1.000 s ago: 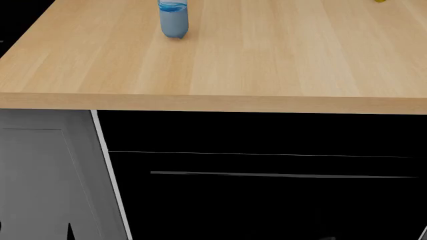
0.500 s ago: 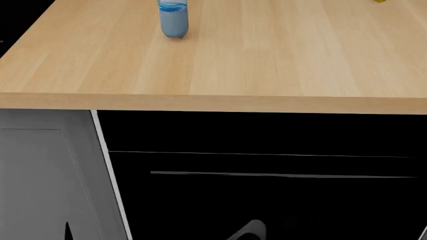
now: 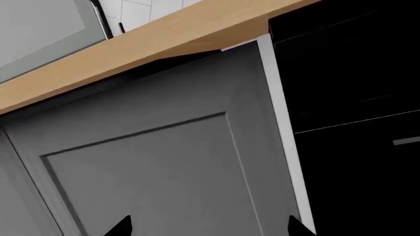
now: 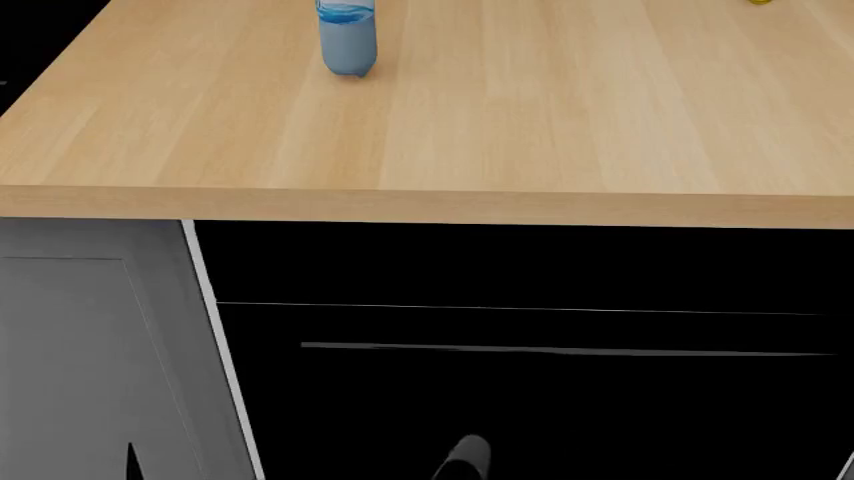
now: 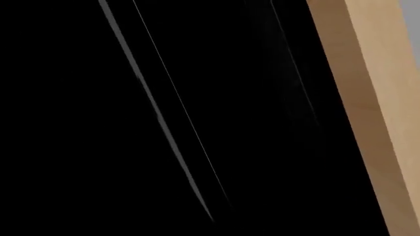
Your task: Open the dishwasher door
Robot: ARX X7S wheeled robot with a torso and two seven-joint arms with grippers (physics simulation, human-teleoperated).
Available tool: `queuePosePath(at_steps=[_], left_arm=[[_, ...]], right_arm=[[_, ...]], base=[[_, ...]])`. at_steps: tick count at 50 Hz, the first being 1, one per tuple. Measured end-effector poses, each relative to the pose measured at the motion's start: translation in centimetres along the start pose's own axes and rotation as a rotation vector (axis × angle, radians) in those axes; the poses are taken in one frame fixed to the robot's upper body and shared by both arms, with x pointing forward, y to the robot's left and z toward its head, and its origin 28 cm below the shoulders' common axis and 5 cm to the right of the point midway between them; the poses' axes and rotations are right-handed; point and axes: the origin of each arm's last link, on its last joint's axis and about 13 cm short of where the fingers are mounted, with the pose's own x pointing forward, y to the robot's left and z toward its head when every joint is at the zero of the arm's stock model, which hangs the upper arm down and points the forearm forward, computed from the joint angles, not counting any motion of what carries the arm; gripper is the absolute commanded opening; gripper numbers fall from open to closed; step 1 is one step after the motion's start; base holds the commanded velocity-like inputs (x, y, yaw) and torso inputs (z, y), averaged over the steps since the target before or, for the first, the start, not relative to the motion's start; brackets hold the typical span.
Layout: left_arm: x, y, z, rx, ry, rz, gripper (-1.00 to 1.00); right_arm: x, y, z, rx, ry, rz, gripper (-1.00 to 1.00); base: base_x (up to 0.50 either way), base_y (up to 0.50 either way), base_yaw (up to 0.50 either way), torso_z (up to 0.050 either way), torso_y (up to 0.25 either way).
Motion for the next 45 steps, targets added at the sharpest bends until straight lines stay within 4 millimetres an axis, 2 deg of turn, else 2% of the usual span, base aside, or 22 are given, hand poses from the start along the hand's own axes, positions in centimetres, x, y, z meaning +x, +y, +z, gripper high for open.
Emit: queuePosePath(at_steps=[45], left_arm=[[0.0, 0.1, -0.2, -0.009, 0.003, 0.007, 1.00]], right_arm=[[4.1, 0.6, 0.0, -0.229, 0.001, 0.005, 1.00]], base=[[0.00, 0.00, 0.00, 0.000, 0.000]])
